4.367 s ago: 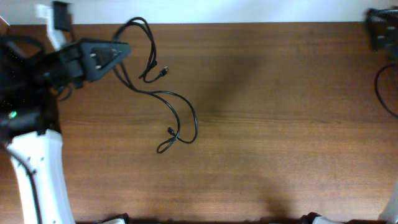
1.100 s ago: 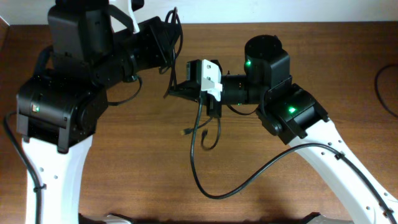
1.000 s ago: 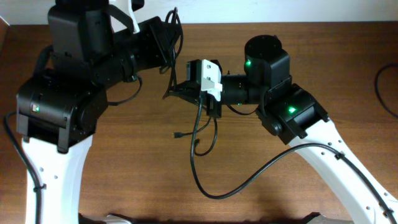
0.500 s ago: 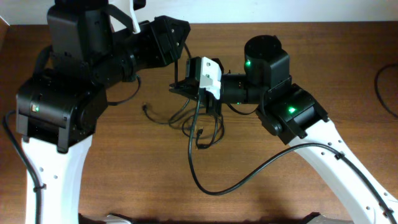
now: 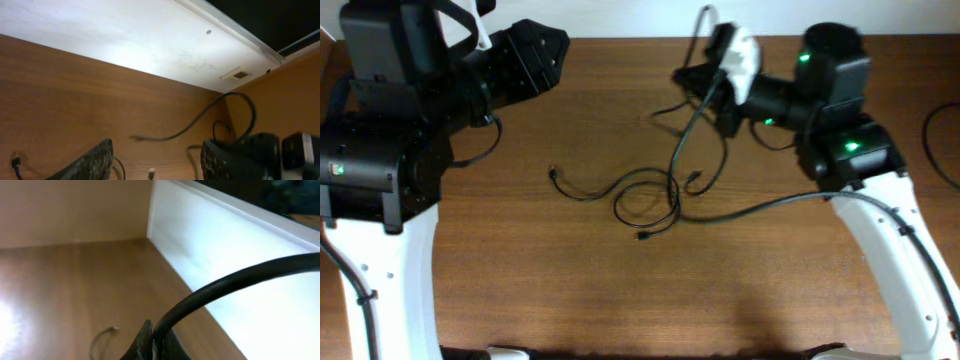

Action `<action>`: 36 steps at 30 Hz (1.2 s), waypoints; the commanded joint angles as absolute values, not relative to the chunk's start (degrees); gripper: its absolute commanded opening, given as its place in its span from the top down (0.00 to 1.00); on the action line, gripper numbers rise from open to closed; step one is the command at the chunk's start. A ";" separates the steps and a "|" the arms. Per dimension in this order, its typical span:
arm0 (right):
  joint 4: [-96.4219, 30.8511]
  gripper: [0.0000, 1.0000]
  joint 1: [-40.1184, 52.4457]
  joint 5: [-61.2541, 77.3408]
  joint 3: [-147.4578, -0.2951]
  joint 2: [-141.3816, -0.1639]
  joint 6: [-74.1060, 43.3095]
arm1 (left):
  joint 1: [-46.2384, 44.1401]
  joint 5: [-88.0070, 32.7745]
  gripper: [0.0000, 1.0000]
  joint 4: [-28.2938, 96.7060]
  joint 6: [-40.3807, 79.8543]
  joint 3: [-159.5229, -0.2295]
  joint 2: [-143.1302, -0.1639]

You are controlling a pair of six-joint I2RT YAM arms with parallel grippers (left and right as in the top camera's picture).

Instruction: Untangle cables

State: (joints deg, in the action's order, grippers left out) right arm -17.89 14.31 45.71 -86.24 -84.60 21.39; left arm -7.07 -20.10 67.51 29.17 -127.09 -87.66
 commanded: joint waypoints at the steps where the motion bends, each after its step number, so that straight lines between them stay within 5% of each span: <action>1: -17.47 0.96 7.64 45.60 -86.70 -84.71 20.47 | -6.81 -21.28 0.44 68.29 27.03 -128.05 -87.15; 16: -17.52 0.96 -30.65 21.65 -86.70 -84.84 20.49 | -6.81 -21.23 0.43 71.29 25.36 -128.05 -87.15; 25: -16.69 0.96 -44.82 0.40 -86.70 -90.74 17.78 | -6.85 -21.23 0.44 73.06 25.36 -128.05 -87.15; 32: -16.67 0.96 -49.67 -16.40 -86.70 -95.66 -5.28 | -6.85 -21.23 0.44 75.79 25.39 -128.05 -87.15; 33: -16.58 0.91 -49.63 -16.53 -86.70 -96.05 -5.63 | -6.87 -21.26 0.44 76.55 25.39 -128.05 -87.15; 35: -16.08 0.07 -49.52 -15.16 -86.70 -97.60 -5.61 | -6.85 -21.26 0.43 78.15 25.39 -128.05 -87.15; 36: -16.58 0.01 -49.54 -14.15 -86.70 -98.02 -5.61 | -6.87 -21.26 0.43 78.81 25.39 -128.05 -87.15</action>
State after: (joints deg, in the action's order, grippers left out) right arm -16.32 -49.69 -13.13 -86.24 -96.03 -1.37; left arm -7.05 -20.80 77.36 26.55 -127.09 -87.66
